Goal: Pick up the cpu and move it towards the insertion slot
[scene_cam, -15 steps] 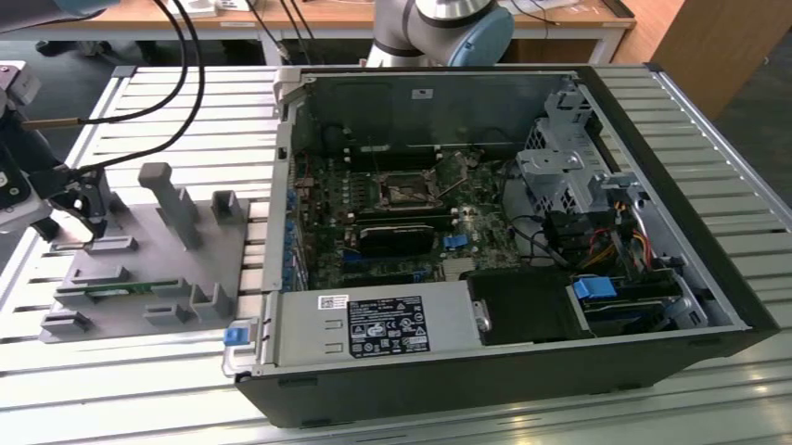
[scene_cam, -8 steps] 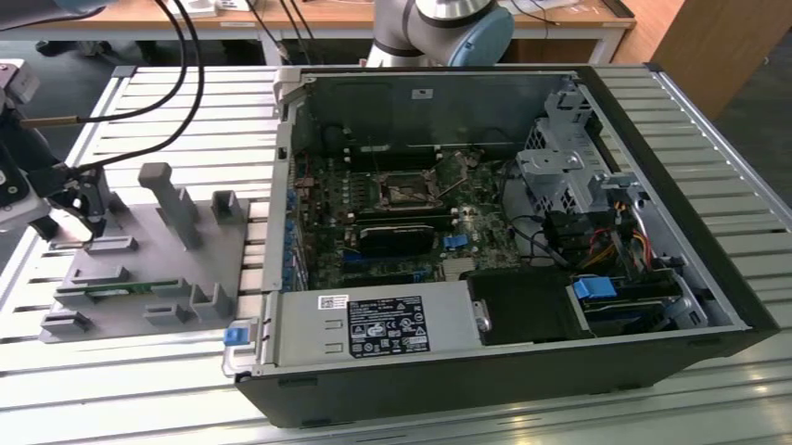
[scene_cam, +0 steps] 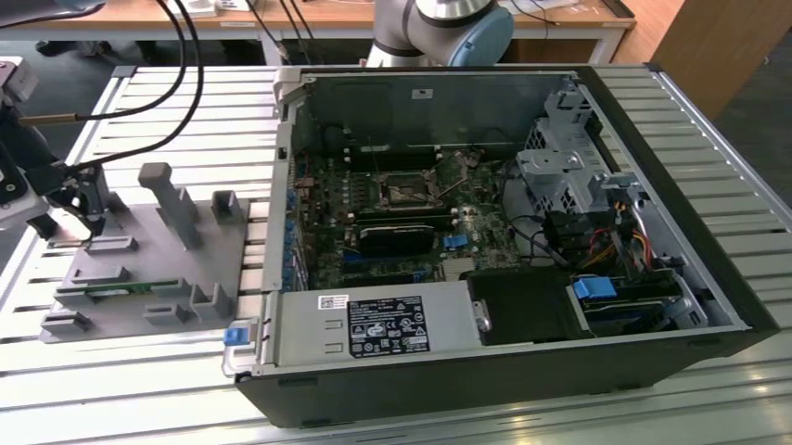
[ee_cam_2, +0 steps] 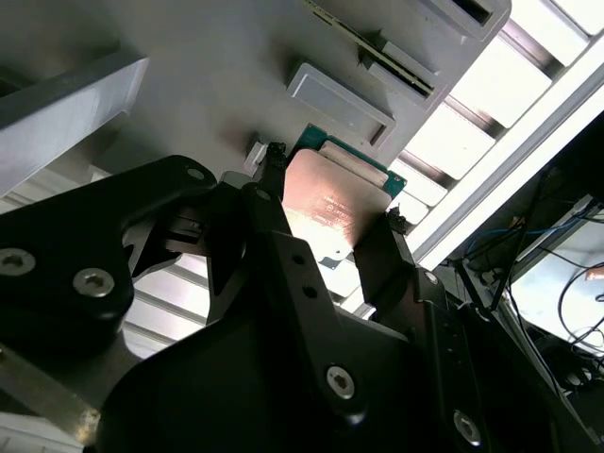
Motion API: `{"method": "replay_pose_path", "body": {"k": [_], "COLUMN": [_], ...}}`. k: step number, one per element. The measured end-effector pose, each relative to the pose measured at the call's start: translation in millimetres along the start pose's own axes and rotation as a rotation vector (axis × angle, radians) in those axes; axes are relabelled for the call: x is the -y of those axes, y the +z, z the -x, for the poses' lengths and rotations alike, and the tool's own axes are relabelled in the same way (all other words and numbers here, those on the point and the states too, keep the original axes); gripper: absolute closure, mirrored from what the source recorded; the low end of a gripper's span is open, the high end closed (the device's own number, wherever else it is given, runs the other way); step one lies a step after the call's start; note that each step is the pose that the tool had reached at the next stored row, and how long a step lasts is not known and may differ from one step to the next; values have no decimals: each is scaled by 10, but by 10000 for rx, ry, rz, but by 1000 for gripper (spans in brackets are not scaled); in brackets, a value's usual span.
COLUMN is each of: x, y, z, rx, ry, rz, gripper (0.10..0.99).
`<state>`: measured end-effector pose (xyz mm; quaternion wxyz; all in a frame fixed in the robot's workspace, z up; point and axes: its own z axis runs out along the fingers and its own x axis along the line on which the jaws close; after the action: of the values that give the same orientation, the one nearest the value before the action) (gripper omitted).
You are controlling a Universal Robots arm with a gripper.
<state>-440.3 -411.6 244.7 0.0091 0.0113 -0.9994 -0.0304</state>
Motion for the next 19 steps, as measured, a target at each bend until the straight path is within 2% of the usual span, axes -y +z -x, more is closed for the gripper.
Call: {"method": "replay_pose_path", "body": {"k": [19], "x": [-3], "y": [-53], "z": [-1], "rx": [0], "ry": [4], "rz": [0], "gripper": [545]}}
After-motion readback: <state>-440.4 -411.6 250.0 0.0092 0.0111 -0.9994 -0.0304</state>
